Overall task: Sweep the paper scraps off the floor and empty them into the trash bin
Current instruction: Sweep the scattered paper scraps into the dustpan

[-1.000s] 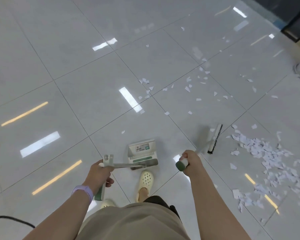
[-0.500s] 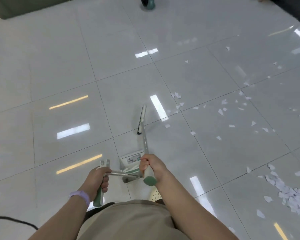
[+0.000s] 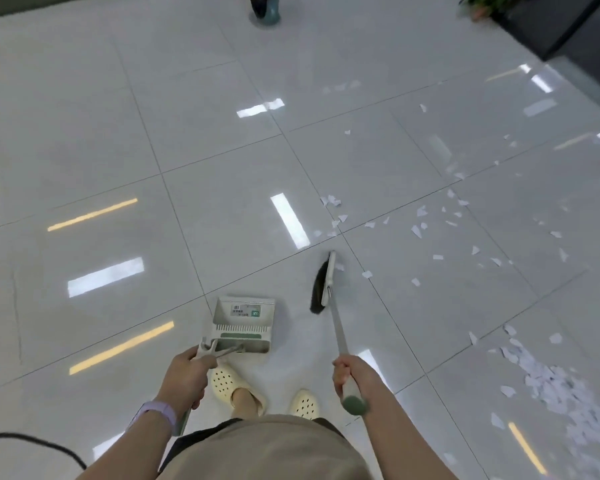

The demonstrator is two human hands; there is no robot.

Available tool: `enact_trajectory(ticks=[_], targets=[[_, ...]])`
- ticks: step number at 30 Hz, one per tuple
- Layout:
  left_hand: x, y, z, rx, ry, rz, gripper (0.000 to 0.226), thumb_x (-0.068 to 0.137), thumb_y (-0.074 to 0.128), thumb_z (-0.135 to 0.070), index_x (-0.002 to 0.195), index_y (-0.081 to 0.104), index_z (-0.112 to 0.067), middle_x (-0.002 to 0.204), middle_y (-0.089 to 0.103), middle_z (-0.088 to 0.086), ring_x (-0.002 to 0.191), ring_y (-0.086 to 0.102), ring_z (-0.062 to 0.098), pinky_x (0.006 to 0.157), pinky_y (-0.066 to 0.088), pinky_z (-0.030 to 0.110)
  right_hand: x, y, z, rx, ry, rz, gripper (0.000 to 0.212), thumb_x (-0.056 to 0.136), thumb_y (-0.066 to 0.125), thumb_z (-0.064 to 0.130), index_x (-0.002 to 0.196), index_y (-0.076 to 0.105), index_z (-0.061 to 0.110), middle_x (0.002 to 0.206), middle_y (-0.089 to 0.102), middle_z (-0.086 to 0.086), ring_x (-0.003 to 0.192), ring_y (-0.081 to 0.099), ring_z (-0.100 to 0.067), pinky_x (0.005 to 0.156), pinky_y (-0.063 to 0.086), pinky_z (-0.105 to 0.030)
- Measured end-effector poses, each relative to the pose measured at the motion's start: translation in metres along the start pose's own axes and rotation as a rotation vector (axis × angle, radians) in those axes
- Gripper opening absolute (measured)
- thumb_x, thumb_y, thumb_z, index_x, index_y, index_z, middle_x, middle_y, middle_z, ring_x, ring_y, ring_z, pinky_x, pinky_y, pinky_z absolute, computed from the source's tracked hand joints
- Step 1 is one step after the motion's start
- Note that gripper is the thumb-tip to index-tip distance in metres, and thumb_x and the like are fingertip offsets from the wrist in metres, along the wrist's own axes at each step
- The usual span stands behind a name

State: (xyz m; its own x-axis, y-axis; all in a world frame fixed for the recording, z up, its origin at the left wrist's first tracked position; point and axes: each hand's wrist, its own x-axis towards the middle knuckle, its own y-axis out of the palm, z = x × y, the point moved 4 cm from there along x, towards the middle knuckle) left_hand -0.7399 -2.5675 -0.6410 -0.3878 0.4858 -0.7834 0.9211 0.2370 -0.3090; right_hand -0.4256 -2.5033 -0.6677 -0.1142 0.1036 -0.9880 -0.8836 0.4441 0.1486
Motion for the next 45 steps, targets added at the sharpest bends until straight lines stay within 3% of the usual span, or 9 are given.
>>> enact_trajectory(ticks=[8,11,14,19,24,35,40,45], targets=[[0.051,-0.009,-0.053,0.002,0.029,0.075,0.012,0.091,0.055,-0.008,0.098,0.064,-0.004,0.056,0.037,0.007,0.045,0.029,0.016,0.048,0.025,0.024,-0.01,0.011,0.058,0.06,-0.224,-0.285,0.027,0.09,0.048,-0.002,0.067,0.043,0.011,0.038,0.04,-0.001,0.024,0.038,-0.012,0.032,0.036,-0.015],[0.063,-0.021,-0.055,0.001,0.025,0.08,0.013,0.09,0.054,-0.007,0.097,0.064,-0.002,0.054,0.038,0.007,0.044,0.029,0.016,0.047,0.025,0.024,-0.019,0.026,0.059,0.118,-0.282,-0.299,0.026,0.09,0.048,-0.002,0.067,0.045,0.009,0.048,0.044,-0.003,0.026,0.04,-0.012,0.032,0.038,-0.015],[0.072,-0.034,-0.061,-0.025,0.036,0.092,0.009,0.089,0.054,-0.006,0.092,0.063,-0.004,0.053,0.037,0.006,0.044,0.029,0.017,0.047,0.026,0.024,-0.025,0.049,0.051,0.152,-0.307,-0.27,0.024,0.091,0.049,-0.002,0.07,0.046,0.01,0.058,0.042,-0.002,0.029,0.041,-0.01,0.032,0.037,-0.016],[0.09,-0.061,-0.071,-0.075,0.05,0.072,0.006,0.089,0.055,-0.007,0.084,0.058,-0.007,0.055,0.037,0.006,0.044,0.03,0.017,0.047,0.027,0.024,-0.029,0.108,0.039,0.049,-0.291,-0.167,0.02,0.089,0.051,-0.004,0.075,0.046,0.01,0.055,0.04,-0.001,0.033,0.038,-0.009,0.032,0.034,-0.016],[0.103,-0.079,-0.079,-0.103,0.051,0.036,0.01,0.088,0.056,-0.008,0.091,0.063,-0.001,0.055,0.037,0.007,0.044,0.029,0.017,0.047,0.027,0.025,-0.024,0.168,0.04,-0.102,-0.254,-0.053,0.022,0.089,0.049,-0.008,0.076,0.045,0.009,0.051,0.039,-0.001,0.033,0.036,-0.009,0.031,0.034,-0.016],[0.137,-0.105,-0.148,-0.267,0.051,-0.175,0.016,0.09,0.055,-0.01,0.101,0.064,-0.003,0.061,0.04,0.01,0.048,0.033,0.019,0.047,0.031,0.027,0.005,0.294,0.124,-0.152,-0.118,0.268,0.03,0.092,0.048,-0.005,0.073,0.04,0.016,0.046,0.035,0.004,0.032,0.033,-0.007,0.032,0.032,-0.014],[0.151,-0.089,-0.208,-0.241,0.07,-0.225,0.013,0.092,0.054,-0.009,0.095,0.064,-0.002,0.054,0.041,0.007,0.047,0.034,0.019,0.048,0.032,0.027,0.032,0.302,0.189,-0.069,-0.054,0.304,0.022,0.091,0.05,-0.007,0.085,0.043,0.013,0.051,0.034,0.003,0.033,0.036,-0.007,0.032,0.039,-0.016],[0.172,-0.03,-0.268,-0.108,0.083,-0.18,0.016,0.091,0.058,-0.01,0.094,0.063,0.005,0.056,0.04,0.01,0.048,0.033,0.019,0.048,0.029,0.026,0.039,0.253,0.261,-0.004,-0.007,0.195,0.021,0.093,0.047,-0.004,0.078,0.046,0.01,0.047,0.039,0.002,0.029,0.038,-0.007,0.03,0.037,-0.014]])
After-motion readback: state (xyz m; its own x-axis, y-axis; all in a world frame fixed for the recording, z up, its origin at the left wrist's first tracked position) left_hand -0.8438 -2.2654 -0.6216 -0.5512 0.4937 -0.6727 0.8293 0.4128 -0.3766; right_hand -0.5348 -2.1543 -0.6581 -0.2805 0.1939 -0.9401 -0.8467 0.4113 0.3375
